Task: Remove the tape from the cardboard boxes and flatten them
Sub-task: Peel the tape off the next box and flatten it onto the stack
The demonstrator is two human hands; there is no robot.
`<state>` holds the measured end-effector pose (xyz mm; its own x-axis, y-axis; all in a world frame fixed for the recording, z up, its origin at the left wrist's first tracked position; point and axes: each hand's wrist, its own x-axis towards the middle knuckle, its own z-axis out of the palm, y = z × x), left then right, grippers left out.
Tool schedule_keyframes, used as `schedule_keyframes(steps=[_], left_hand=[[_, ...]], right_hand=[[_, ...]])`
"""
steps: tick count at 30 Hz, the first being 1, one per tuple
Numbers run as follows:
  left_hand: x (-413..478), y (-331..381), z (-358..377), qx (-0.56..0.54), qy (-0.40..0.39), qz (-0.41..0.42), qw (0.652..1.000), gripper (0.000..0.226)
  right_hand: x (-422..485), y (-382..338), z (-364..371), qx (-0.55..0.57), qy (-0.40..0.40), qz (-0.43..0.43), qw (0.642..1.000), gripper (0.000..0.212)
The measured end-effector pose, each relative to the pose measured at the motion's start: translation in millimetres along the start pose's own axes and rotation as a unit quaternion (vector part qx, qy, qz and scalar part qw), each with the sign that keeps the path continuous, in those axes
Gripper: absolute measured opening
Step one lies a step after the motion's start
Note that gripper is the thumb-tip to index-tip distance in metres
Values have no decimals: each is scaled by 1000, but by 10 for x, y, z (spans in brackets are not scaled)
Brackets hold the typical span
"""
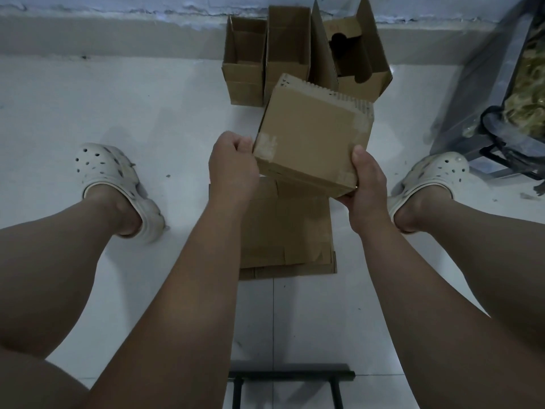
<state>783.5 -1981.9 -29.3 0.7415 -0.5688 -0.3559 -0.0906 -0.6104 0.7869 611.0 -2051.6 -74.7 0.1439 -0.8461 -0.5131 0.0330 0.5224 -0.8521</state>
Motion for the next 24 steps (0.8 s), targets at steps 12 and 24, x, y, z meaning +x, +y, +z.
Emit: schedule_keyframes(steps=[12,24], left_hand=[[118,-109,-107,-21,-120,-117,986,14],[-7,-124,56,66,119,38,990,14]], right_hand=[[-6,101,-101,-41,23,-17,999,51],[16,81,-8,-59,-52,24,997,63]])
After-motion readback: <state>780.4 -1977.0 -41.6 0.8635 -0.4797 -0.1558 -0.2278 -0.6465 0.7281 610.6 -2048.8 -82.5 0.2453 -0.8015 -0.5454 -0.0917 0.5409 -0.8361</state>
